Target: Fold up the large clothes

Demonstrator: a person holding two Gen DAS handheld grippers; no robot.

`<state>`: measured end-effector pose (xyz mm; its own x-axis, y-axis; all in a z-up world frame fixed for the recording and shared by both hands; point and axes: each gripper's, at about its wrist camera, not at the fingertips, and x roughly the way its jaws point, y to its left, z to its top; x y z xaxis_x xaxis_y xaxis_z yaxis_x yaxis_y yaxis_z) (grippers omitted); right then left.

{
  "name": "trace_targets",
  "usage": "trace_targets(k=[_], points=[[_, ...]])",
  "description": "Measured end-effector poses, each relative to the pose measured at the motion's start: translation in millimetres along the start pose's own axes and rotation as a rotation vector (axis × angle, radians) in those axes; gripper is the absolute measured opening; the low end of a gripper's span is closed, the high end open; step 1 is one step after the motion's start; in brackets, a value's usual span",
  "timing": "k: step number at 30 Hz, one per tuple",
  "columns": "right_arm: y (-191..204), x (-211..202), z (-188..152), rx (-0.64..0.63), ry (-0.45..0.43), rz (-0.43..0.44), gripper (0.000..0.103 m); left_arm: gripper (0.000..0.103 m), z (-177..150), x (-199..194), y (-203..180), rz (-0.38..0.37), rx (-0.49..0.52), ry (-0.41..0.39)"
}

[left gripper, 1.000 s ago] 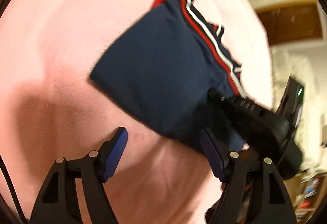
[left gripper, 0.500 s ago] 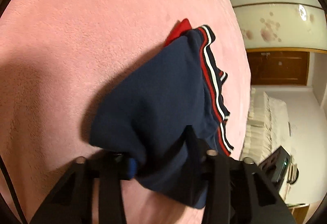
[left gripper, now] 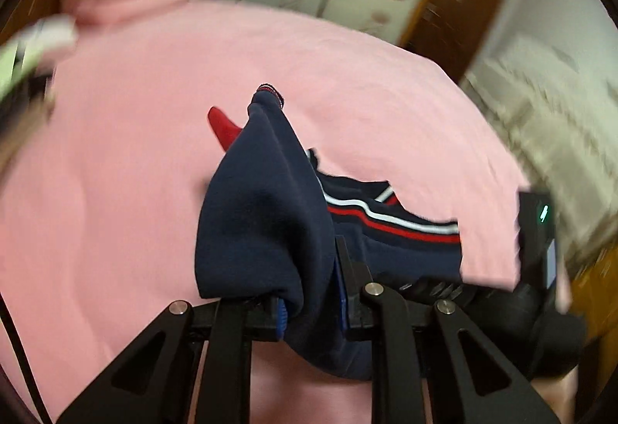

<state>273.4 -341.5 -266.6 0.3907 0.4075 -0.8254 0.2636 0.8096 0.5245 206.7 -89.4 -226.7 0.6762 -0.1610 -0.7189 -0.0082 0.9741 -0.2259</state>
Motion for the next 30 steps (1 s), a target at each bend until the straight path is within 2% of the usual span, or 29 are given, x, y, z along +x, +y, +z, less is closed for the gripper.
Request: trace_targets(k=[8,12,17,18,19,20,21,23,27,30], points=[[-41,-64,44,-0.006,-0.061,0.134,0.000,0.016,-23,-17,-77,0.083,0.443,-0.041],[-51,-80,60,-0.028,-0.050,0.192,0.000,0.016,-37,-4,-114,0.089,0.570,0.036],[-64,-85,73,-0.010,0.013,0.257,0.004,0.020,-70,22,-152,0.134,0.831,0.160],[-66,-83,75,-0.004,0.038,0.272,0.004,0.020,-73,25,-157,0.124,0.848,0.188],[-67,-81,74,-0.003,0.064,0.277,0.005,0.028,-78,27,-162,0.112,0.865,0.222],[-67,-76,74,-0.005,0.094,0.278,0.012,0.039,-82,26,-167,0.105,0.882,0.244],[-69,-75,72,-0.008,0.115,0.275,0.022,0.042,-84,24,-170,0.092,0.892,0.252],[-67,-66,63,-0.014,0.174,0.278,0.031,0.052,-88,14,-177,0.059,0.898,0.259],[-65,-54,49,-0.028,0.251,0.295,0.031,0.063,-83,-5,-172,0.019,0.848,0.297],[-56,-43,42,-0.045,0.293,0.311,0.031,0.066,-78,-18,-161,0.047,0.774,0.314]])
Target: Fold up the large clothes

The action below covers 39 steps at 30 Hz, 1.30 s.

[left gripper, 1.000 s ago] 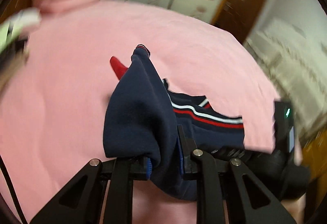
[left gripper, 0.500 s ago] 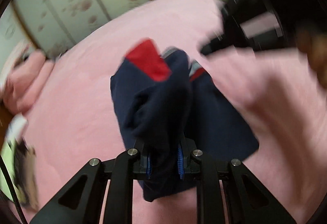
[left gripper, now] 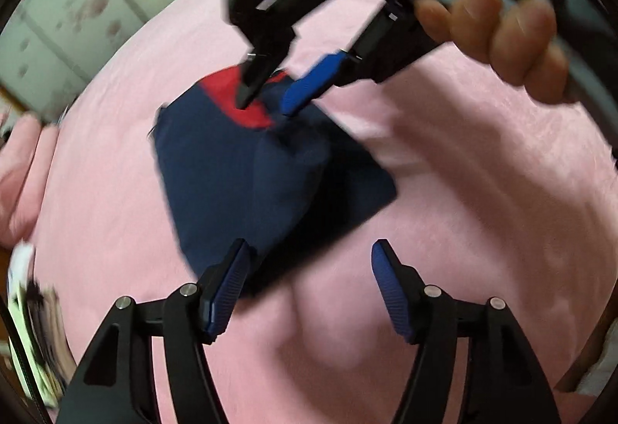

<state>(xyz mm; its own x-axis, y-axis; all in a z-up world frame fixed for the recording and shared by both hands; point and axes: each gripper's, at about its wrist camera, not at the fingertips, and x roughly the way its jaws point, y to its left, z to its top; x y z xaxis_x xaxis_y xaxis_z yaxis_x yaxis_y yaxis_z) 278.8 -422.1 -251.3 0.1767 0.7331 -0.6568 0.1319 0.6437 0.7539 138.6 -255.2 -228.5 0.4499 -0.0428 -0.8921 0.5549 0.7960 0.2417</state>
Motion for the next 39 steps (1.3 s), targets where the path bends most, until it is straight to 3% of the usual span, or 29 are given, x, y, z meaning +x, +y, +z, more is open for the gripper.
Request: trace_targets(k=[5,6,8,9,14,17,24,26,29,34,39], points=[[8,25,0,-0.028,0.038,-0.078,0.030,0.069,-19,-17,35,0.066,-0.187,0.008],[10,26,-1,-0.046,0.027,-0.104,0.023,0.069,-24,-21,45,0.089,-0.243,-0.006],[14,21,-4,-0.088,-0.010,-0.109,0.009,0.070,-30,-26,74,0.125,-0.364,-0.003],[14,16,-6,-0.096,-0.030,-0.095,0.007,0.070,-31,-28,82,0.133,-0.410,0.003],[34,-29,-26,-0.176,-0.169,-0.046,0.006,0.070,-37,-32,129,0.167,-0.586,0.001],[20,-43,-32,-0.123,-0.206,-0.092,0.006,0.070,-34,-31,143,0.138,-0.644,0.004],[-45,-18,-39,0.090,-0.179,-0.161,0.006,0.070,-8,-24,145,0.042,-0.632,-0.018],[-49,-11,-44,0.117,-0.204,-0.189,0.007,0.070,3,-16,141,0.011,-0.598,0.023],[-31,-6,-51,0.064,-0.268,-0.331,0.009,0.069,19,6,136,0.021,-0.545,0.141],[15,-9,-53,0.002,-0.379,-0.362,0.013,0.065,36,22,151,-0.078,-0.591,0.086],[45,-16,-33,-0.071,-0.479,-0.388,0.013,0.046,51,40,174,-0.095,-0.636,0.117]])
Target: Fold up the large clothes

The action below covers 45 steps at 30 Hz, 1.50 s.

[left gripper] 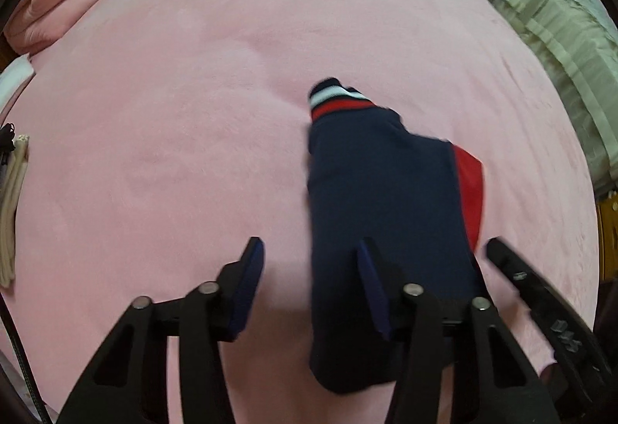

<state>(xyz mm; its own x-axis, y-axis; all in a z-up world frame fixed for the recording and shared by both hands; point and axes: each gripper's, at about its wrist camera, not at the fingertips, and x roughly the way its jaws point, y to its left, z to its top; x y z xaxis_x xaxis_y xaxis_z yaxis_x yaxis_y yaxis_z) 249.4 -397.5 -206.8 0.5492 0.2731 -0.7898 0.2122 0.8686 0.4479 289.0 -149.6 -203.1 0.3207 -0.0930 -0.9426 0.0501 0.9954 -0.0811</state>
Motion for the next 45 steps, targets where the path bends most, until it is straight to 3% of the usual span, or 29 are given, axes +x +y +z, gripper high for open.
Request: trace_targets(k=[3,5,9,13,16,20,23,26,28,31,33,35,40,45], points=[[12,10,21,-0.036,-0.001,0.082,0.013,0.044,11,5,6,-0.059,-0.042,0.003],[16,24,31,-0.053,0.037,0.129,0.013,0.028,18,9,10,-0.093,-0.072,0.000],[22,54,38,0.002,0.102,0.166,0.005,0.019,33,24,16,-0.170,-0.128,0.006],[13,75,28,0.049,0.134,0.153,0.002,0.013,41,40,6,-0.117,-0.090,0.021],[2,84,22,0.073,0.146,0.100,0.000,0.012,42,47,2,-0.079,-0.050,0.025],[-14,75,21,0.117,0.091,0.060,0.000,0.012,44,45,2,-0.106,-0.028,0.022],[-3,61,23,0.032,0.016,-0.114,0.000,0.012,47,44,3,-0.101,-0.016,0.024],[0,49,26,0.039,-0.024,-0.145,0.000,0.012,49,43,7,-0.093,-0.019,0.032],[6,39,24,0.022,-0.038,-0.124,0.000,0.012,48,42,7,-0.090,-0.025,0.037],[12,21,15,-0.009,-0.037,0.006,0.000,0.012,43,37,7,-0.095,-0.043,0.048],[16,18,6,0.002,0.015,0.154,0.000,0.012,39,34,9,-0.106,-0.053,0.051],[21,21,-6,0.015,0.072,0.225,0.000,0.012,31,32,9,-0.119,-0.062,0.056],[21,35,-31,0.030,0.180,0.244,0.000,0.012,6,31,7,-0.133,-0.067,0.074],[-8,32,-49,0.067,0.246,0.216,0.000,0.012,-23,28,4,-0.155,-0.079,0.099]])
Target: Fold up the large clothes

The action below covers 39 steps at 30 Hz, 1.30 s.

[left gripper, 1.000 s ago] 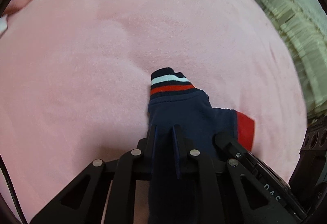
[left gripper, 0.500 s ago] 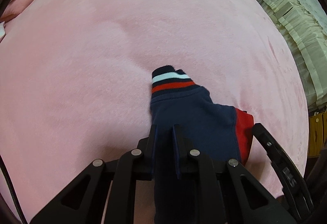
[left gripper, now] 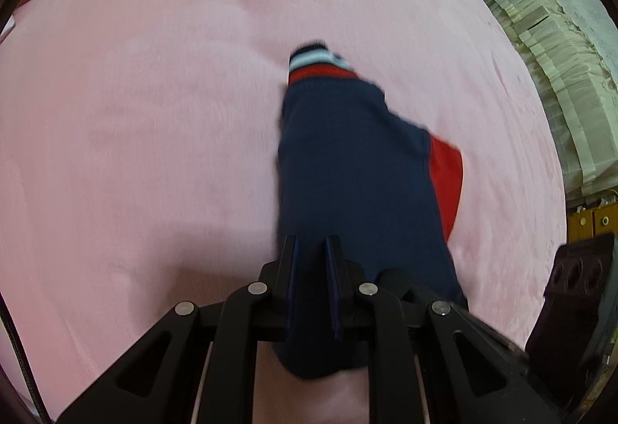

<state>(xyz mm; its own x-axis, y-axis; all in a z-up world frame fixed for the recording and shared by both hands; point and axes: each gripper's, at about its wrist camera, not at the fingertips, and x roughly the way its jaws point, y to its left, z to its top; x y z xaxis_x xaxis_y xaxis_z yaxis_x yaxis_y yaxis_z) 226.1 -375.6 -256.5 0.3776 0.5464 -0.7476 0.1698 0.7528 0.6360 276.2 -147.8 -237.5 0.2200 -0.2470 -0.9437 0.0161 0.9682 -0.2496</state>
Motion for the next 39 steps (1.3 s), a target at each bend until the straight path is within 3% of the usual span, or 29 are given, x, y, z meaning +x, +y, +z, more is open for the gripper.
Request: trace_targets(k=[2,4,5,15,18,20,21,22,23,24,27,29,31,32,39], points=[[-7,-9,-6,-0.037,-0.001,-0.095,0.000,0.012,-13,0,0,-0.014,-0.009,0.014],[-11,-14,-11,-0.082,0.013,-0.258,0.000,0.012,-22,-1,-1,-0.020,-0.013,0.021],[-14,-18,-16,-0.092,0.025,-0.289,0.000,0.012,-27,-2,-1,-0.024,-0.013,0.022],[4,-56,-26,-0.092,0.070,-0.319,0.000,0.015,-39,-31,-18,0.120,0.077,0.000],[15,-60,-22,-0.089,0.093,-0.311,0.001,0.021,-39,-39,-22,0.167,0.103,-0.002],[19,-66,-21,-0.105,0.099,-0.318,0.002,0.034,-37,-46,-23,0.191,0.123,-0.001],[21,-68,-19,-0.113,0.100,-0.322,0.005,0.038,-35,-49,-24,0.198,0.133,0.002],[27,-68,-17,-0.121,0.100,-0.327,0.009,0.050,-34,-52,-24,0.203,0.136,0.003],[30,-71,-16,-0.137,0.102,-0.340,0.017,0.057,-32,-56,-25,0.214,0.139,0.003],[38,-67,-13,-0.147,0.103,-0.352,0.025,0.057,-31,-60,-23,0.222,0.140,-0.002],[49,-68,-11,-0.170,0.108,-0.383,0.037,0.061,-30,-69,-20,0.235,0.146,-0.005],[54,-68,-10,-0.175,0.111,-0.383,0.049,0.077,-29,-73,-18,0.241,0.150,-0.001],[55,-70,-10,-0.179,0.108,-0.388,0.062,0.085,-28,-79,-17,0.235,0.152,-0.012],[56,-71,-10,-0.179,0.109,-0.391,0.067,0.087,-28,-81,-17,0.222,0.156,-0.012],[58,-70,-10,-0.163,0.136,-0.408,0.073,0.087,-24,-83,-19,0.228,0.193,0.008]])
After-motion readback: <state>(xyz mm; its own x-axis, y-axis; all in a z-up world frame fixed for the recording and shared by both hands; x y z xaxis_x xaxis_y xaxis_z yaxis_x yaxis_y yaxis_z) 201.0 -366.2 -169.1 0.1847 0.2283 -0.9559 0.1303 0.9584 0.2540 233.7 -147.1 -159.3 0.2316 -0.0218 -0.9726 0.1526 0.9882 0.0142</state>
